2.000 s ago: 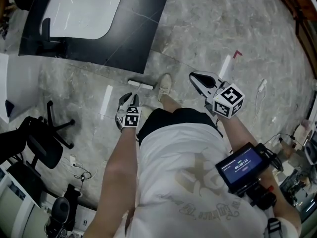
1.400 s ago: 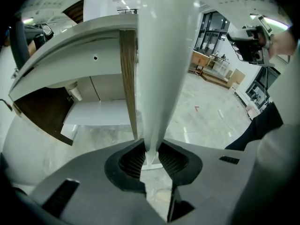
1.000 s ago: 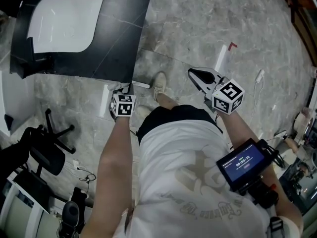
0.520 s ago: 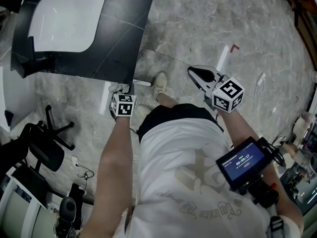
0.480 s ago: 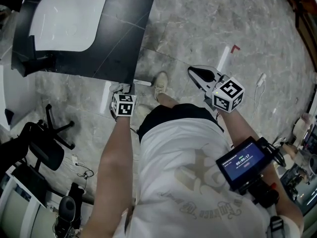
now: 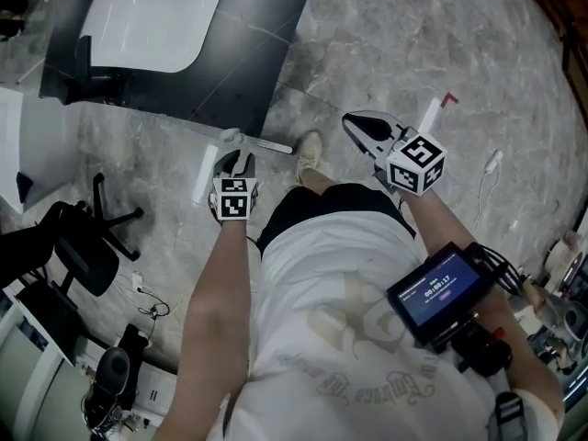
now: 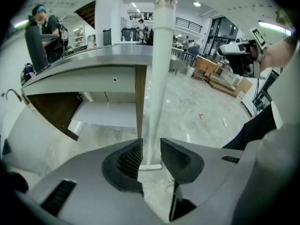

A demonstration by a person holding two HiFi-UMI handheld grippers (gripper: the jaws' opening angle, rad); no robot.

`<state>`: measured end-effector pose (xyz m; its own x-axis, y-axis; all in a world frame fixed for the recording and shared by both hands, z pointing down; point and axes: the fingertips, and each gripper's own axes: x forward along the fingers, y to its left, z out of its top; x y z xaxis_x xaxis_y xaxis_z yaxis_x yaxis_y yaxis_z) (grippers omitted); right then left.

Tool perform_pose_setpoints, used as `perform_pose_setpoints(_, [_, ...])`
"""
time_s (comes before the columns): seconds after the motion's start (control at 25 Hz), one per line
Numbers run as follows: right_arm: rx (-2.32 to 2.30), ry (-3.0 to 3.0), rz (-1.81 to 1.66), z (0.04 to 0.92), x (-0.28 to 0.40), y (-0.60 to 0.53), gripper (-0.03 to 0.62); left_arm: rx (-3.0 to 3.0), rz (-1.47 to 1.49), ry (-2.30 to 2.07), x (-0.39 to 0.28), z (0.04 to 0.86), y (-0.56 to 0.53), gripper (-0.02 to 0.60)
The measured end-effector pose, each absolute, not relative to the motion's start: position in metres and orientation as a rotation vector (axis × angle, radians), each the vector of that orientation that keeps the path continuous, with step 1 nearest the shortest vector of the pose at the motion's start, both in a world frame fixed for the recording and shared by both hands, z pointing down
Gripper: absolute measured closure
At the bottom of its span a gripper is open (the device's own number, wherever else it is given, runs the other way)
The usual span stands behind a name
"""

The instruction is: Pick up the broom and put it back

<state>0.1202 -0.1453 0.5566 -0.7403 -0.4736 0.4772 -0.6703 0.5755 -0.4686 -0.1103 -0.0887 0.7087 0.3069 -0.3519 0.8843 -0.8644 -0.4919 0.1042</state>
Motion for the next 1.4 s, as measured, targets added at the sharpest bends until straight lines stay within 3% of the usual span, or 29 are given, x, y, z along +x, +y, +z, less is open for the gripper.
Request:
perform_pose_setpoints(0.72, [0.714,-2.658,0.735,0.493,0.039,-0.08,0.576,2.076,0.779,-1.158,-0.109,0.607,0.024,0.459])
perform_pose_setpoints(1.04, [0.608,-2.729,0.639,0.468,0.024,-0.04,0.577,2.123,0.654,-1.273,-0.122,0.565,0.056,0.562])
perform_pose_setpoints(1.4, [0.509,-2.778,0.568,0.463,0.009,0.023,0.577,2.205,0.493,-1.392,-0.127,0.519,0.082,0.569])
